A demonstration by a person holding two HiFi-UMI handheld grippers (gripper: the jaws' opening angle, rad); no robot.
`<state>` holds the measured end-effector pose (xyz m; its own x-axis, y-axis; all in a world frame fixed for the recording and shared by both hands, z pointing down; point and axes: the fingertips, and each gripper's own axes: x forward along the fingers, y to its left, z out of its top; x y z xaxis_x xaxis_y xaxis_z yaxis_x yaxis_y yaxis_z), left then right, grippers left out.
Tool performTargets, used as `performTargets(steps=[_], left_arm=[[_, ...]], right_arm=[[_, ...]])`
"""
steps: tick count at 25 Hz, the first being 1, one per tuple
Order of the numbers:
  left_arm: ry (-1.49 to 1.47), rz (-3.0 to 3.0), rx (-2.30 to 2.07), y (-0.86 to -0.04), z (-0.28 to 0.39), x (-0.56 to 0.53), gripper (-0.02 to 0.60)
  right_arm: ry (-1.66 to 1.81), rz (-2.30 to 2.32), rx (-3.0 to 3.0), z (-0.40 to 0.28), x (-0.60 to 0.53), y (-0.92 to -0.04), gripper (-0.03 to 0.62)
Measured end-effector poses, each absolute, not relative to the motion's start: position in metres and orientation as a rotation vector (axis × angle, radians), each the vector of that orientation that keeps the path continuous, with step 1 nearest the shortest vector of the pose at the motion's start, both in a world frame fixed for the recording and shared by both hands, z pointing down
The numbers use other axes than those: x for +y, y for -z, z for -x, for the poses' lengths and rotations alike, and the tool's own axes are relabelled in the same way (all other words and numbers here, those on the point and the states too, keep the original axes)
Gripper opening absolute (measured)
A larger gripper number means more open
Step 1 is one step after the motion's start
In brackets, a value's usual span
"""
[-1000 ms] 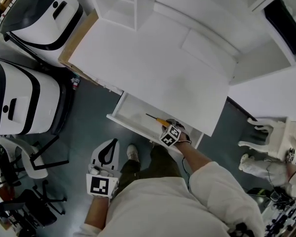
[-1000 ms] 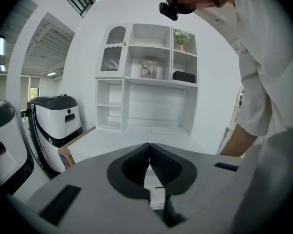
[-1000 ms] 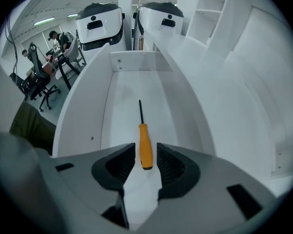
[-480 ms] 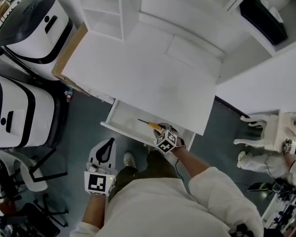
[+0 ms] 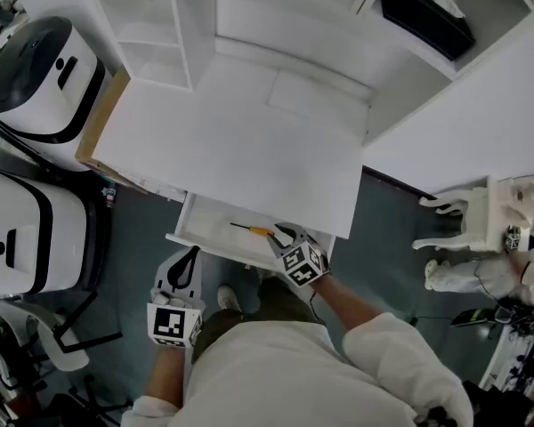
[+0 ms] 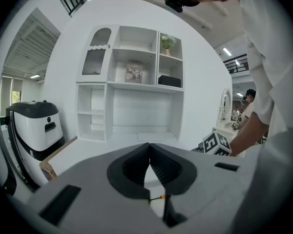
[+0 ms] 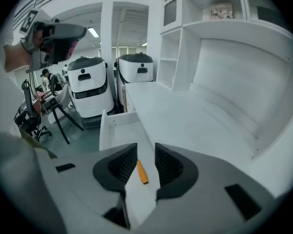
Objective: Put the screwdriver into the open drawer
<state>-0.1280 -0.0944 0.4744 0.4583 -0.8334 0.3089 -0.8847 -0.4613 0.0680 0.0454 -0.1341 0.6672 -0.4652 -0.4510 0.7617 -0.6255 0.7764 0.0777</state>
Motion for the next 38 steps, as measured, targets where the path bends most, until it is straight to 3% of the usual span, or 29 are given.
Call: performTargets(steps=[21,28,33,38], left_arm=[[-0.365,-2.584,-1.369,-0.472,0.089,-0.115,0.005],[-0.371,-2.595,-1.351,-0.472,0.081,-0.116,0.005],[-0.373,-2.594,-1.343,-0.474,0.077,-0.116,0.005],[-0.383,-2.591,-1.344,-0.475,0.078,-0.116,0.005]], right_arm=[[-0.293,-1.195,-2.408,-0.091,-0.121,-0.527,0.098],[-0.265,-1.278,-2.465,-0.102,-0.113,-0.496,0.064],[-0.258,-1.328,-2.472,-0.109,-0.111,-0.487,0.005],[-0.254,-1.390,-2.470,-0.118,-0.110,-0.481,0.003]])
